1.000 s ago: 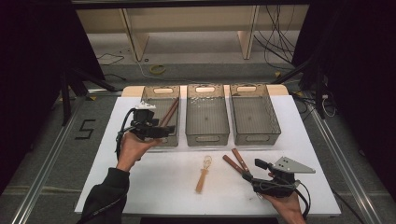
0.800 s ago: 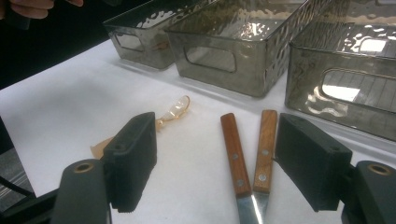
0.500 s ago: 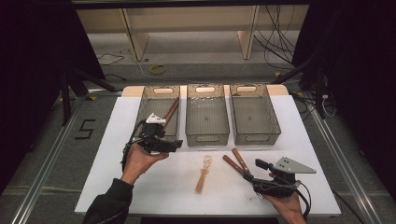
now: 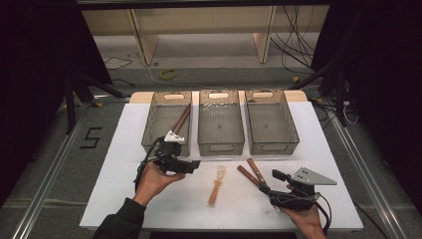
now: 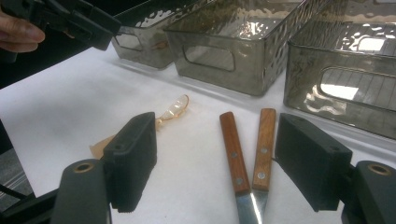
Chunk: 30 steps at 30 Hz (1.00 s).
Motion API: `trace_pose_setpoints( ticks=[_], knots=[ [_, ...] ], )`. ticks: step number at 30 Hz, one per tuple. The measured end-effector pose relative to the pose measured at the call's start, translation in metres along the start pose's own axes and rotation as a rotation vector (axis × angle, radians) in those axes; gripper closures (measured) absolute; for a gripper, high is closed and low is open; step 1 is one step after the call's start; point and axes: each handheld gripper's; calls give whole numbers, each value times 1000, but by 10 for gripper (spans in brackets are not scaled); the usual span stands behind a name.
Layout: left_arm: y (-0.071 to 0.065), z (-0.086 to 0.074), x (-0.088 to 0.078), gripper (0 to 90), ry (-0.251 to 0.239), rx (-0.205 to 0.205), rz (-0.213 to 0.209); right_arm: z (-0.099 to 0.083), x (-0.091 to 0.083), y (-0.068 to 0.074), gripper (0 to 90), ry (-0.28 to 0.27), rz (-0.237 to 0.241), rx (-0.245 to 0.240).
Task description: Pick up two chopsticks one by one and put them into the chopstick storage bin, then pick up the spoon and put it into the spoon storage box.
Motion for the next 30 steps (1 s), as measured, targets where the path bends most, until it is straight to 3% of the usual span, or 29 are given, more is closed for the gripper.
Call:
trace_pose_setpoints(
  ticks=[18, 30],
  knots=[
    [-24, -15, 14, 158, 79, 34, -35, 0, 0, 1, 304, 3, 0, -4],
    [-52, -27, 29, 189, 144, 65, -87, 0, 1, 3, 304, 9, -2, -14]
  ],
)
Point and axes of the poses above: each handheld gripper's, and its own axes: x roughly forward along the jaws, z roughly out of its top, y roughly to its left, and after that the axes turned 14 degrees about -y, right-handed
